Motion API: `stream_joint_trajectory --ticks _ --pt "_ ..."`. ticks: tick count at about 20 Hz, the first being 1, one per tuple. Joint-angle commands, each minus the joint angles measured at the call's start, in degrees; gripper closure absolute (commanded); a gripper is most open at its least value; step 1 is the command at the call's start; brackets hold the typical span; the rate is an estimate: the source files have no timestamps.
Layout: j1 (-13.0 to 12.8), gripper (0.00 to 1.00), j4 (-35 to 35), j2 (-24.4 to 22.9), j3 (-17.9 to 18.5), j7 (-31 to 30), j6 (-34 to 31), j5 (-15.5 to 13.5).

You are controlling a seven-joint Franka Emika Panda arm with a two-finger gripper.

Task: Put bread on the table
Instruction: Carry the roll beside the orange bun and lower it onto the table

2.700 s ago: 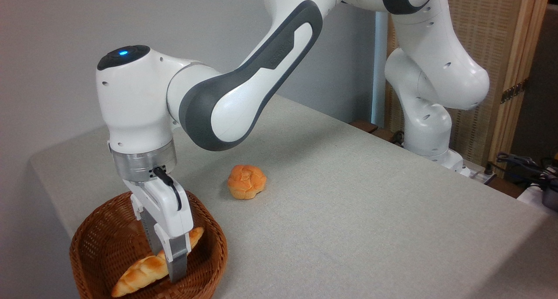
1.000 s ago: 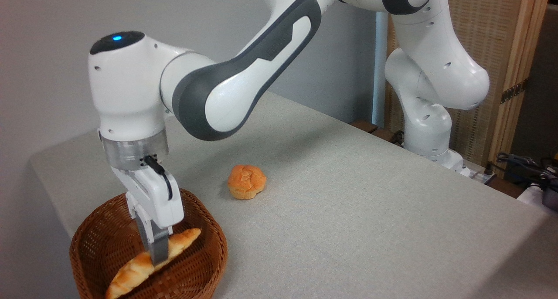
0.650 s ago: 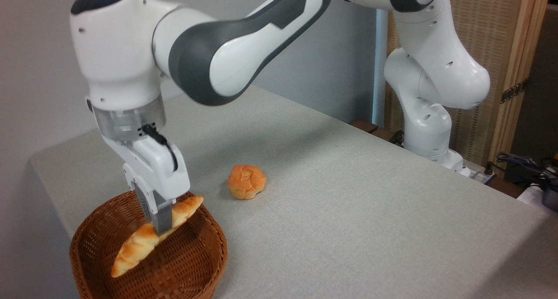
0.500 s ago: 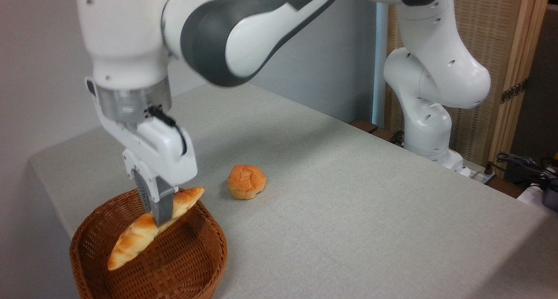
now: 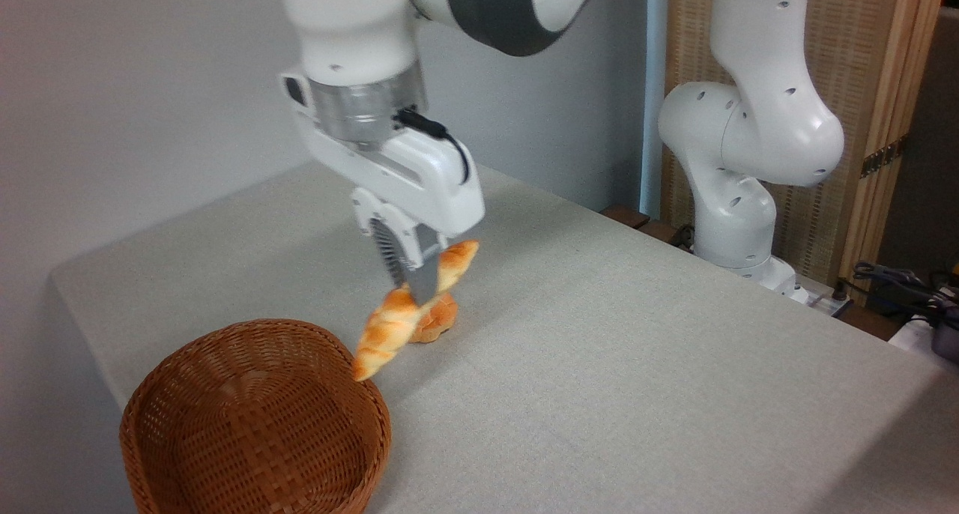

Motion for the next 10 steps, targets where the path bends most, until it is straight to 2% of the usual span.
stream_joint_trajectory --ticks 1,4,6,7,8,10 --pt "-0.8 0.86 -10.1 -6.0 0.7 2.7 0.8 -0.7" --pt "-2.3 0.85 -13.3 -5.8 0.7 2.7 1.2 -0.8" --pt "-3.6 0.78 -14.9 -5.5 0.7 3.6 1.9 -0.8" --pt "-3.6 0.67 -15.3 -5.5 0.7 5.2 2.0 -0.7" --pt "-3.6 0.50 -15.7 -5.4 0.8 7.2 2.0 -0.7" --pt "-3.6 0.45 -16.1 -5.3 2.3 11.8 2.0 -0.7"
